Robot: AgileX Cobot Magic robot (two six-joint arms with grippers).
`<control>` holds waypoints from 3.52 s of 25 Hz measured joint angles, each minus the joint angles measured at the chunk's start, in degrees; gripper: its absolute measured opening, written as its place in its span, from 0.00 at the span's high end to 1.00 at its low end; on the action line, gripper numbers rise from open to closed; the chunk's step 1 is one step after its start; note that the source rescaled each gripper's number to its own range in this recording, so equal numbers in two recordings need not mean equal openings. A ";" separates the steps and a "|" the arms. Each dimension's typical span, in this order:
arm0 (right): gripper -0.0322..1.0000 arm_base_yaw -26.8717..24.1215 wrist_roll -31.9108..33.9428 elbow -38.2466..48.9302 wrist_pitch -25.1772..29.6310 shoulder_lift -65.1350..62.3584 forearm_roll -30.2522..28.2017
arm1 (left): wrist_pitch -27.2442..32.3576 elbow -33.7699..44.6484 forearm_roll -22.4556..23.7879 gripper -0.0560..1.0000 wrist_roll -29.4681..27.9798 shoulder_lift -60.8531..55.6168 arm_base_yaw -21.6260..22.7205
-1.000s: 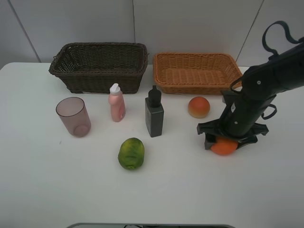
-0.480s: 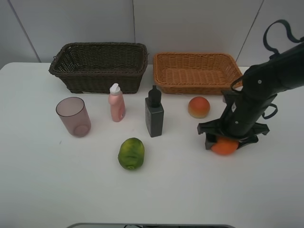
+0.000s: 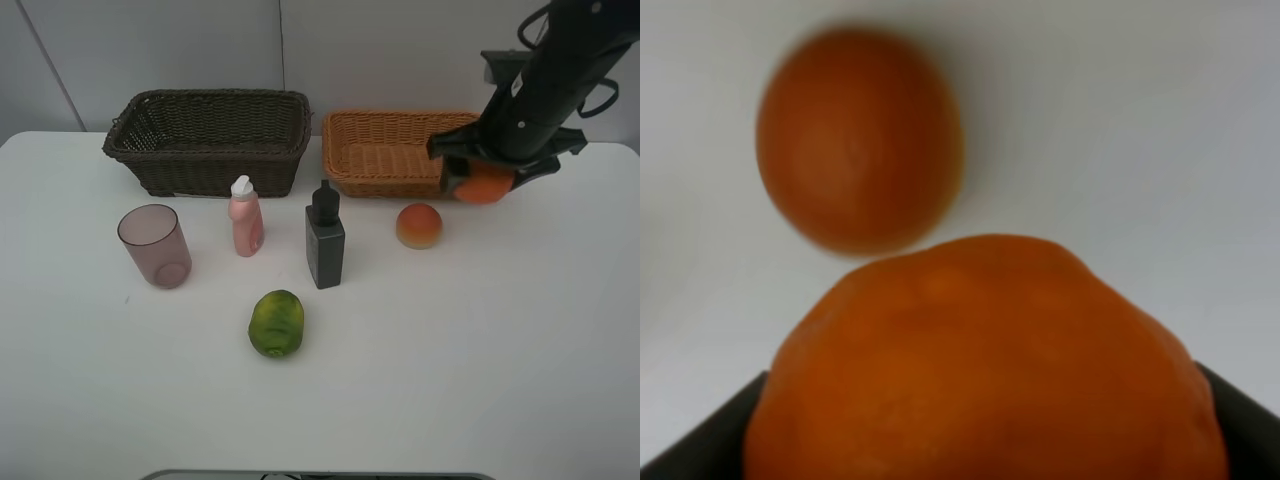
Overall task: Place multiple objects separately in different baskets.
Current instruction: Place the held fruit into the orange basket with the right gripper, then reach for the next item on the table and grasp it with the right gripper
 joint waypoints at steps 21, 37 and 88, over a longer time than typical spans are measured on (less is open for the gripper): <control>0.19 -3.11 -0.84 -30.15 -6.82 26.84 -4.86 | 0.00 0.00 0.00 0.08 0.00 0.00 0.00; 0.19 -3.11 0.39 -30.15 -8.54 31.53 -5.29 | 0.00 0.00 0.00 0.08 0.00 0.00 0.00; 0.00 5.55 -1.12 12.36 -21.65 2.46 4.68 | 0.00 0.00 0.00 0.08 0.00 0.00 0.00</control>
